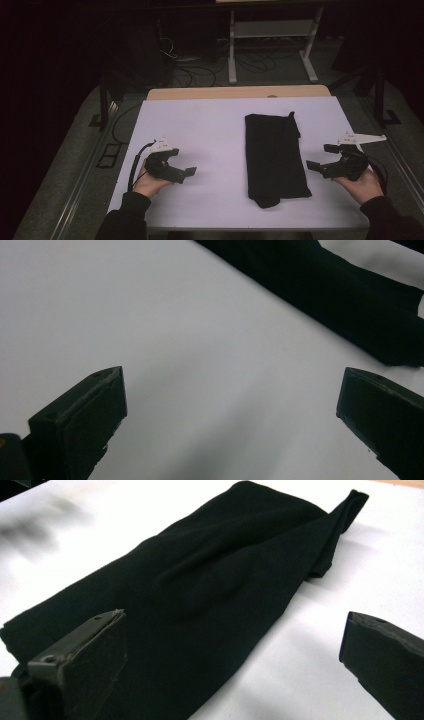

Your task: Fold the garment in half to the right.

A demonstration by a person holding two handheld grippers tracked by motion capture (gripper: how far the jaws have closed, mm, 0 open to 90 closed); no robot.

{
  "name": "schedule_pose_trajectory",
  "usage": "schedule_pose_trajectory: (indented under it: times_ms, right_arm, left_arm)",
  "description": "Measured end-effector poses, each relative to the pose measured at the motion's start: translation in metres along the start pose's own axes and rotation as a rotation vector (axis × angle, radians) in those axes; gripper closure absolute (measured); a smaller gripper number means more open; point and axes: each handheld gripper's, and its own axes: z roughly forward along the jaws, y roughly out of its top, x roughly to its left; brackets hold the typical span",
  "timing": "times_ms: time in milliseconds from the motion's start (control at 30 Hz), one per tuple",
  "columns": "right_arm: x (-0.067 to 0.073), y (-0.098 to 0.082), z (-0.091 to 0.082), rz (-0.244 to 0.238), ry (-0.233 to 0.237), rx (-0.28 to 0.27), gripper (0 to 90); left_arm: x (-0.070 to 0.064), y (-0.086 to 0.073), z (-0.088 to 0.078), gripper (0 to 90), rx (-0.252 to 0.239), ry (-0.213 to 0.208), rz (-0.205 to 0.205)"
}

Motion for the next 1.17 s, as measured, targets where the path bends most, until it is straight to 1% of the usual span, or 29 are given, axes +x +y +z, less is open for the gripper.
schedule_pose_trajectory:
  times_ms: [67, 167, 267, 300, 367, 433, 467, 533, 600, 667, 733, 800, 833, 867, 967, 1067, 1100, 1167]
  right_arm:
    - [0.000, -0.002, -0.001, -0.005, -0.008, -0.008, 0.0]
    - [-0.001, -0.006, -0.003, -0.010, -0.004, -0.017, 0.0]
    - [-0.002, -0.012, -0.005, -0.006, -0.003, -0.024, 0.0]
    - [-0.002, -0.013, -0.005, -0.001, -0.001, -0.023, 0.0]
    - [-0.002, -0.017, -0.006, -0.001, -0.001, -0.024, 0.0]
    - [-0.003, -0.020, -0.006, 0.001, 0.002, -0.030, 0.0]
    - [-0.002, -0.022, -0.006, 0.010, 0.006, -0.025, 0.0]
    - [-0.002, -0.025, -0.006, 0.011, 0.005, -0.021, 0.0]
    - [-0.002, -0.028, -0.006, 0.010, 0.002, -0.024, 0.0]
    - [-0.002, -0.031, -0.007, 0.022, 0.007, -0.026, 0.0]
    - [-0.002, -0.034, -0.006, 0.022, 0.004, -0.018, 0.0]
    - [-0.003, -0.037, -0.006, 0.025, -0.001, -0.020, 0.0]
    - [-0.002, -0.038, -0.006, 0.038, -0.001, -0.016, 0.0]
    - [-0.003, -0.040, -0.005, 0.037, -0.001, -0.016, 0.0]
    - [-0.003, -0.043, -0.004, 0.044, 0.000, -0.005, 0.0]
    - [-0.003, -0.044, -0.006, 0.053, -0.002, -0.010, 0.0]
    - [-0.003, -0.044, -0.006, 0.048, -0.006, -0.015, 0.0]
    - [-0.004, -0.043, -0.007, 0.059, -0.009, -0.028, 0.0]
  left_arm:
    - [0.003, -0.005, -0.002, 0.0, 0.002, 0.009, -0.005]
    - [0.009, -0.013, -0.004, 0.0, 0.009, 0.030, -0.018]
    - [0.013, -0.018, -0.008, 0.0, 0.005, 0.049, -0.036]
    - [0.014, -0.019, -0.010, 0.0, 0.003, 0.054, -0.036]
    - [0.016, -0.021, -0.014, 0.0, -0.012, 0.072, -0.036]
    - [0.018, -0.024, -0.019, 0.0, -0.030, 0.082, -0.045]
    - [0.019, -0.026, -0.021, 0.0, -0.035, 0.086, -0.046]
    - [0.022, -0.029, -0.027, 0.0, -0.045, 0.101, -0.045]
    - [0.024, -0.034, -0.034, 0.0, -0.060, 0.121, -0.055]
    - [0.027, -0.040, -0.041, 0.0, -0.080, 0.133, -0.071]
    - [0.029, -0.045, -0.048, 0.0, -0.089, 0.147, -0.075]
    - [0.030, -0.050, -0.055, 0.0, -0.086, 0.167, -0.079]
    - [0.030, -0.052, -0.058, 0.0, -0.094, 0.172, -0.083]
    - [0.031, -0.054, -0.061, 0.0, -0.097, 0.178, -0.091]
    - [0.031, -0.057, -0.065, 0.0, -0.108, 0.192, -0.101]
    - [0.031, -0.057, -0.068, 0.0, -0.117, 0.198, -0.100]
    - [0.032, -0.058, -0.068, 0.0, -0.119, 0.199, -0.100]
    - [0.032, -0.057, -0.067, 0.0, -0.113, 0.199, -0.100]
